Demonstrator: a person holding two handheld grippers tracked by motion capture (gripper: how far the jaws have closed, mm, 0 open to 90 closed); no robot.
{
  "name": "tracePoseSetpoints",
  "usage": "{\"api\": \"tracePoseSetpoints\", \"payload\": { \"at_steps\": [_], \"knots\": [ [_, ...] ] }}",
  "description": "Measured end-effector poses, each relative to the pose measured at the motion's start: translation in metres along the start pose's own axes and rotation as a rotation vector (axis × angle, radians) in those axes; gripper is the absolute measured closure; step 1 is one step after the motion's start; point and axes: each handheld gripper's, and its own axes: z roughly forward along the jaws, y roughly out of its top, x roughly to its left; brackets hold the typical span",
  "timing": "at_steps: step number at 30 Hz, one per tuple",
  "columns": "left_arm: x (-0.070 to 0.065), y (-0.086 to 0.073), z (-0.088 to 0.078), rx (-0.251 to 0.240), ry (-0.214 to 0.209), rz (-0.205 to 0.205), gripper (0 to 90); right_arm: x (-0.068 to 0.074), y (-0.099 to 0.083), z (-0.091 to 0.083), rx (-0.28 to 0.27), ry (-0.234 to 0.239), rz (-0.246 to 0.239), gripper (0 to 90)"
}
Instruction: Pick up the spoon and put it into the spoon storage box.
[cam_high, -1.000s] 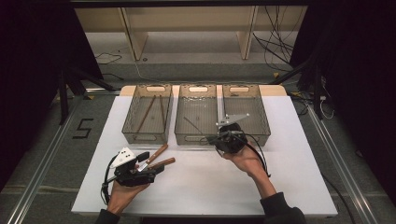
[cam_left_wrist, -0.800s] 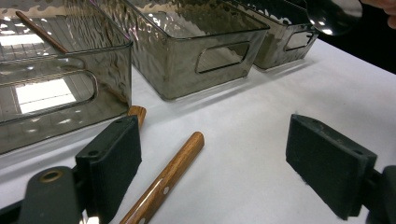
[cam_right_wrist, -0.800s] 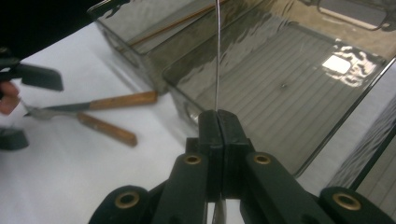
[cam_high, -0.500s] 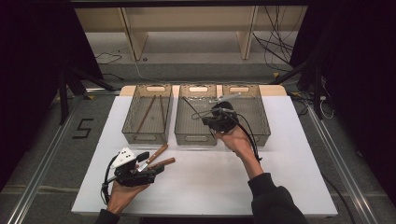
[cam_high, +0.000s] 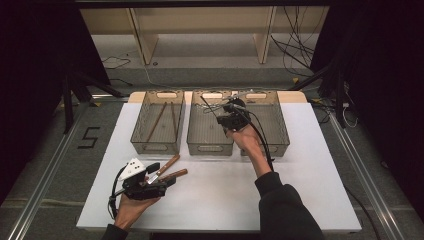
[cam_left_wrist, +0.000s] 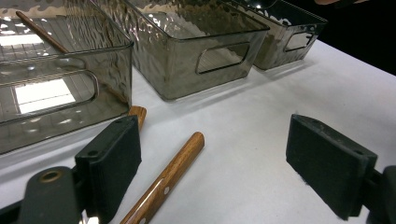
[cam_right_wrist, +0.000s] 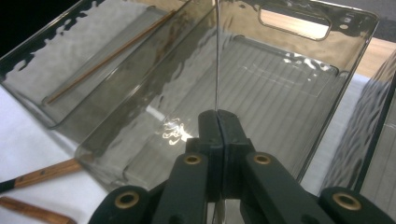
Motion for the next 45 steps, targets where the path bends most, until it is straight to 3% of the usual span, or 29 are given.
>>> {"api": "tracePoseSetpoints", "payload": {
  "at_steps": [15, 31, 34, 45],
  "knots": [
    [0.001, 0.000, 0.000, -0.002, 0.000, 0.003, 17.7, -0.004, -0.001, 0.022, 0.038, -0.042, 0.028, 90.0],
    [0.001, 0.000, 0.000, 0.001, 0.000, 0.005, 17.8, -0.001, -0.005, 0.037, 0.070, -0.062, 0.019, 88.8],
    [0.001, 0.000, 0.000, 0.003, 0.000, 0.002, 17.7, 0.000, -0.005, 0.038, 0.065, -0.037, 0.029, 70.7],
    [0.001, 0.000, 0.000, 0.007, 0.003, 0.001, 17.7, 0.003, -0.001, 0.018, 0.011, 0.031, -0.006, 56.4]
  ]
}}
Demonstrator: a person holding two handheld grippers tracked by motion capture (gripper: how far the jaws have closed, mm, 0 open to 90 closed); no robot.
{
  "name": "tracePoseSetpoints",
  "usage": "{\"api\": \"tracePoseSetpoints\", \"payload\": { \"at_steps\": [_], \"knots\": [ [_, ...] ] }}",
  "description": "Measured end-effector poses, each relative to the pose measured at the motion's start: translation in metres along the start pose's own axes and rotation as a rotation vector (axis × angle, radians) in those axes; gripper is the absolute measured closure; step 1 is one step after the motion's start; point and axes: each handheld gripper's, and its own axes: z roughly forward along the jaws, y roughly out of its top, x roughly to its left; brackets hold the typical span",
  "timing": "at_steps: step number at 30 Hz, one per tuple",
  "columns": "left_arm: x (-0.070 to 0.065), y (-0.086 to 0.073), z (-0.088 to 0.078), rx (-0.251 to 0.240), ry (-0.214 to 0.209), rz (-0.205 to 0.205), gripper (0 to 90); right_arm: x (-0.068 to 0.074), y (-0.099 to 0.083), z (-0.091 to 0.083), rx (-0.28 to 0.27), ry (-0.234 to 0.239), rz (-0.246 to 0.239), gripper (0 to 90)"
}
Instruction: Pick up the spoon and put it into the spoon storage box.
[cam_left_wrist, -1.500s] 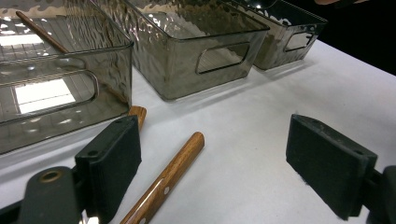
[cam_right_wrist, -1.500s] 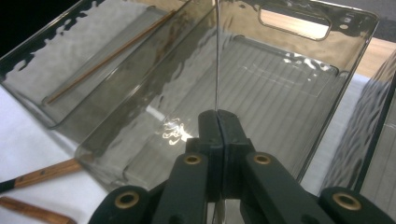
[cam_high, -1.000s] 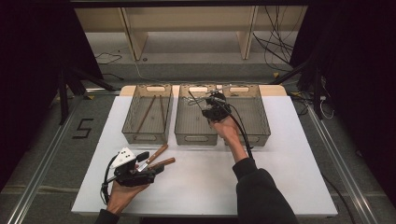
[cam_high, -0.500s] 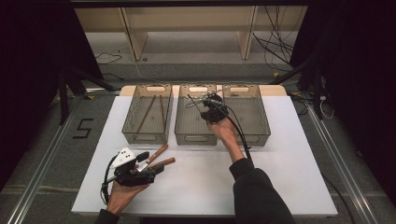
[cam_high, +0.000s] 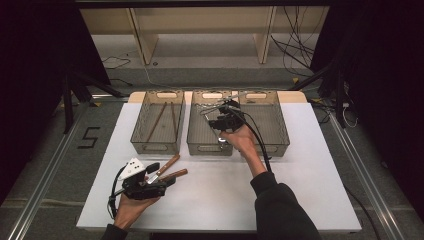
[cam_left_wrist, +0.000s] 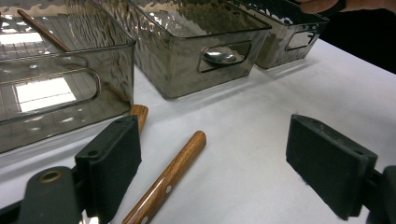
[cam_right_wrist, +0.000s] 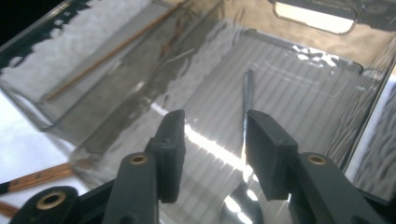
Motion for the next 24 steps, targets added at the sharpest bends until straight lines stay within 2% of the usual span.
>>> {"api": "tracePoseSetpoints", "payload": {
  "at_steps": [13, 24],
  "knots": [
    [0.002, 0.000, -0.001, 0.006, 0.005, -0.002, 17.7, 0.019, -0.004, -0.029, -0.065, 0.074, -0.065, 46.0],
    [0.005, 0.001, -0.002, 0.007, 0.013, -0.009, 17.7, 0.025, -0.022, -0.051, -0.111, 0.110, -0.075, 39.6]
  ]
}}
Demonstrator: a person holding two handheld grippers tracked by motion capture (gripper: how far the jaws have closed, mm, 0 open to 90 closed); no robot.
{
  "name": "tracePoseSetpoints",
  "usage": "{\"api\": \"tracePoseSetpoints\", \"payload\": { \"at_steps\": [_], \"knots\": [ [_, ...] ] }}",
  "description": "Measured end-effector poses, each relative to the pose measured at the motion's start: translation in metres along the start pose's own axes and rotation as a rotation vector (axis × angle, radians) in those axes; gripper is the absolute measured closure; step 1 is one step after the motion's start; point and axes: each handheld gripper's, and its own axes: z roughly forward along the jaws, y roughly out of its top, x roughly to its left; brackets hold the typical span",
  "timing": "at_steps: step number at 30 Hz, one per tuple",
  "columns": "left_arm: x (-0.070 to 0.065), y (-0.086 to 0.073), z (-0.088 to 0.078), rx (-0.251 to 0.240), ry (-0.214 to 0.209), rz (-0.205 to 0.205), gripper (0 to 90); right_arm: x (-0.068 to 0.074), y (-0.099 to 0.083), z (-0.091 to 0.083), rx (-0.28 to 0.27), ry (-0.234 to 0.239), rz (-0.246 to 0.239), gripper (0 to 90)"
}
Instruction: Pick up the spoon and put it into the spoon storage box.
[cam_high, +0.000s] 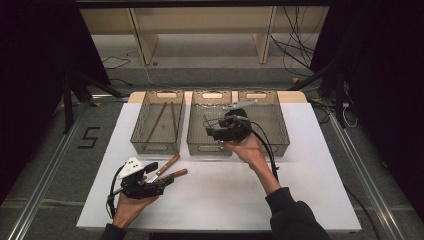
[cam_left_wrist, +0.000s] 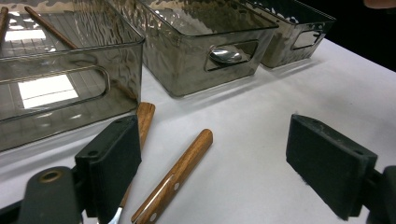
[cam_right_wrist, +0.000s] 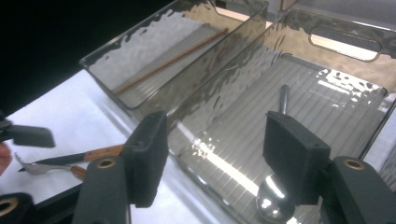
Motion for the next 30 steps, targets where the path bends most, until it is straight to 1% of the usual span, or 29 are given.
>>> {"api": "tracePoseSetpoints", "payload": {
  "at_steps": [4, 5, 7, 10, 15, 20, 24, 26, 30],
  "knots": [
    [0.005, 0.003, -0.003, 0.000, 0.013, 0.000, 17.7, 0.005, -0.009, -0.012, -0.019, 0.013, -0.015, 37.5],
    [0.006, 0.004, -0.005, -0.002, 0.014, -0.006, 17.7, 0.007, -0.013, -0.015, -0.024, 0.017, -0.021, 37.2],
    [0.009, 0.007, -0.008, 0.004, 0.022, 0.001, 17.7, 0.009, -0.020, -0.022, -0.028, 0.023, -0.034, 36.5],
    [0.013, 0.012, -0.011, 0.014, 0.026, -0.009, 17.6, 0.011, -0.033, -0.031, -0.034, 0.033, -0.041, 35.8],
    [0.020, 0.017, -0.012, 0.086, 0.042, -0.001, 17.7, 0.010, -0.058, -0.042, -0.034, 0.045, -0.034, 35.1],
    [0.025, 0.018, -0.011, 0.138, 0.055, -0.012, 17.9, 0.009, -0.082, -0.050, -0.024, 0.051, -0.022, 34.4],
    [0.026, 0.020, -0.010, 0.176, 0.052, 0.002, 18.6, 0.012, -0.095, -0.058, -0.024, 0.053, -0.032, 33.6],
    [0.025, 0.021, -0.009, 0.186, 0.047, 0.008, 19.2, 0.013, -0.101, -0.062, -0.026, 0.061, -0.031, 33.1],
    [0.022, 0.021, -0.005, 0.227, 0.031, 0.038, 19.9, 0.015, -0.115, -0.069, -0.038, 0.066, -0.028, 32.0]
  ]
}}
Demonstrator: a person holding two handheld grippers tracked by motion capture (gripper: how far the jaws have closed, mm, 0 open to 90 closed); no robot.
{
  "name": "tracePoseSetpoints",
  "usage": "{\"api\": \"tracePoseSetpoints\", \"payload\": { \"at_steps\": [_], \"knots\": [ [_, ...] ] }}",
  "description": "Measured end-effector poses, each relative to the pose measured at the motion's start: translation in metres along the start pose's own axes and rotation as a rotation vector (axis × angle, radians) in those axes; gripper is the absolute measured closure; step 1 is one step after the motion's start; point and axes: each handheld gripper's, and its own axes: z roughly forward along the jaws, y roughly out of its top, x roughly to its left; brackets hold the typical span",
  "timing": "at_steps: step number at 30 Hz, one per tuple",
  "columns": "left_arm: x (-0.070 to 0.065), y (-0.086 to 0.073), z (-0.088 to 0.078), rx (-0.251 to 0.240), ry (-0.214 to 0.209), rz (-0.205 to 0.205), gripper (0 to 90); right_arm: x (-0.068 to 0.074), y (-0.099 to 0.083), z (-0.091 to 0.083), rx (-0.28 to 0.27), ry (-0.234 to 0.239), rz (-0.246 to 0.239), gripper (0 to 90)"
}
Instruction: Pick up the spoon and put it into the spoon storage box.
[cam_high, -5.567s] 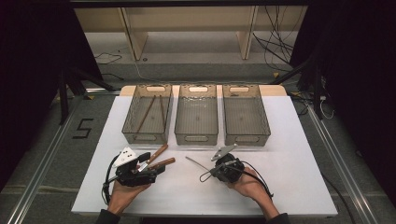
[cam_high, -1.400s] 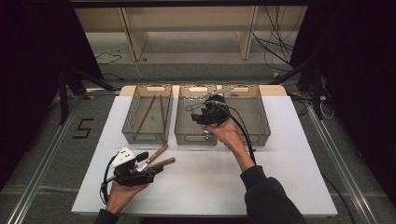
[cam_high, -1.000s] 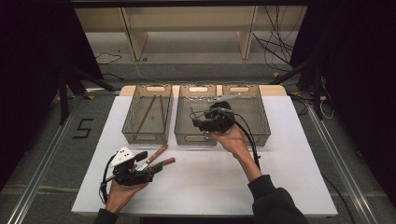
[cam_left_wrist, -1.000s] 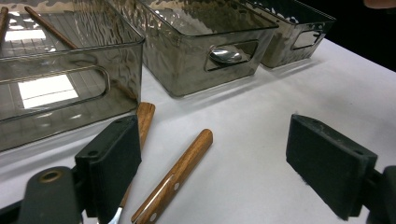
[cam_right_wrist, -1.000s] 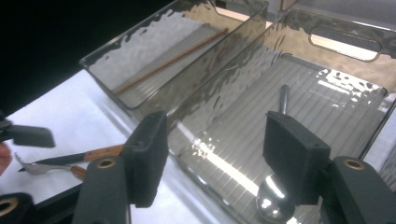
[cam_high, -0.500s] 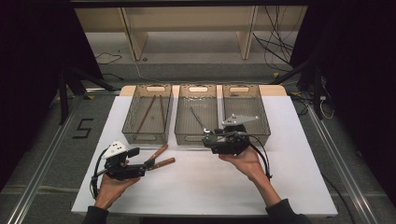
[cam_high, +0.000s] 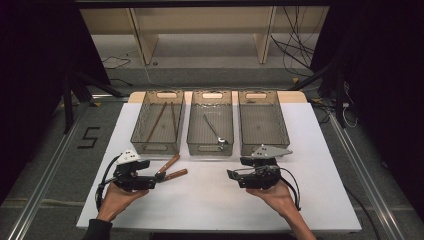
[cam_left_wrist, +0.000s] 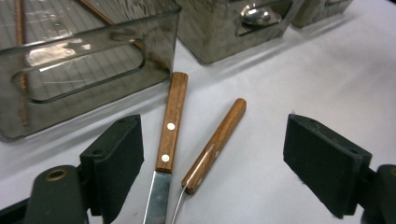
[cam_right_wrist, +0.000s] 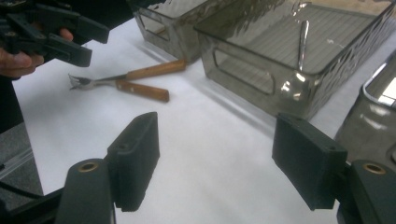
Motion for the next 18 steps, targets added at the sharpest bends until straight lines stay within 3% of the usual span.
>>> {"api": "tracePoseSetpoints", "payload": {
  "at_steps": [9, 13, 18],
  "knots": [
    [-0.004, 0.003, 0.011, 0.085, -0.034, 0.043, 22.1, 0.004, -0.025, -0.013, -0.012, 0.015, 0.021, 30.9],
    [-0.006, 0.005, 0.015, 0.126, -0.037, 0.074, 23.2, 0.003, -0.034, -0.019, -0.028, 0.013, 0.035, 30.5],
    [-0.005, 0.007, 0.020, 0.160, -0.031, 0.083, 24.7, 0.000, -0.043, -0.024, -0.045, 0.011, 0.059, 30.4]
  ]
}}
